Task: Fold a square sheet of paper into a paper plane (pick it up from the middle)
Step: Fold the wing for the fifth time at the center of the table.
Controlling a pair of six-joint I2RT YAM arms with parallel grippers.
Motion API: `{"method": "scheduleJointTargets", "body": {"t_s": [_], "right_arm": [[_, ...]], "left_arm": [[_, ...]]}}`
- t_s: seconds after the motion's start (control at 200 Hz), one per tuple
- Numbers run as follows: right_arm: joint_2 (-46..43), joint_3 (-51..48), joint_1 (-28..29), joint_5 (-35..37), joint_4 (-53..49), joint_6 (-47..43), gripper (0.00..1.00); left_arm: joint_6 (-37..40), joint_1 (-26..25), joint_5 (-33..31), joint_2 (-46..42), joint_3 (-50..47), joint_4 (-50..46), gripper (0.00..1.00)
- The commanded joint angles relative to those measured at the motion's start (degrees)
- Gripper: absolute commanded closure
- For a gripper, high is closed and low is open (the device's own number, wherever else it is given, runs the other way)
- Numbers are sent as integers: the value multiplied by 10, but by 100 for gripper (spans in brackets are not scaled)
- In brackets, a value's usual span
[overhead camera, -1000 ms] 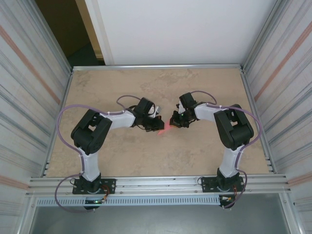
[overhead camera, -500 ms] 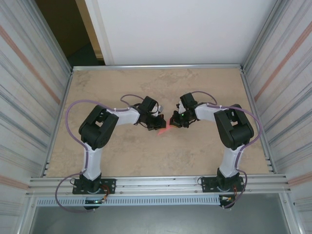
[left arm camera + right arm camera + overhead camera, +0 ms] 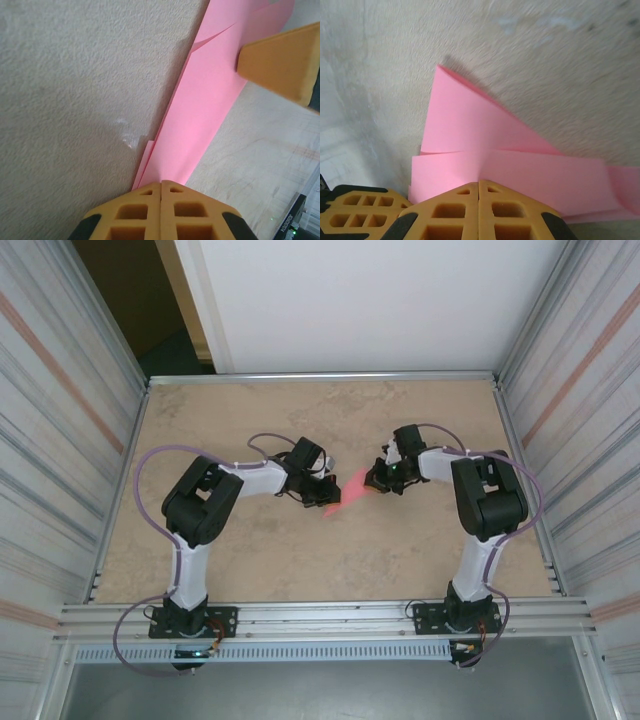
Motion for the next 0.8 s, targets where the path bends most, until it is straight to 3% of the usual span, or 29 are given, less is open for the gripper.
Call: {"method": "scheduleJointTargets", "body": {"t_s": [0.0, 0.246, 0.451, 0.682, 0.792], "right_arm": [[25, 0, -32, 18, 6, -18, 92], [29, 1, -91, 19, 10, -25, 92], [-37, 9, -98, 53, -19, -38, 91], [-148, 0, -28, 184, -69, -44, 75], [-164, -20, 27, 179, -55, -14, 76]], "left_arm": [[13, 1, -38, 16, -21, -91, 100], [14, 1, -36, 18, -23, -91, 100], [19, 1, -33, 19, -17, -93, 100], [24, -3, -30, 19, -7, -95, 100], [24, -3, -25, 19, -1, -94, 100]]}}
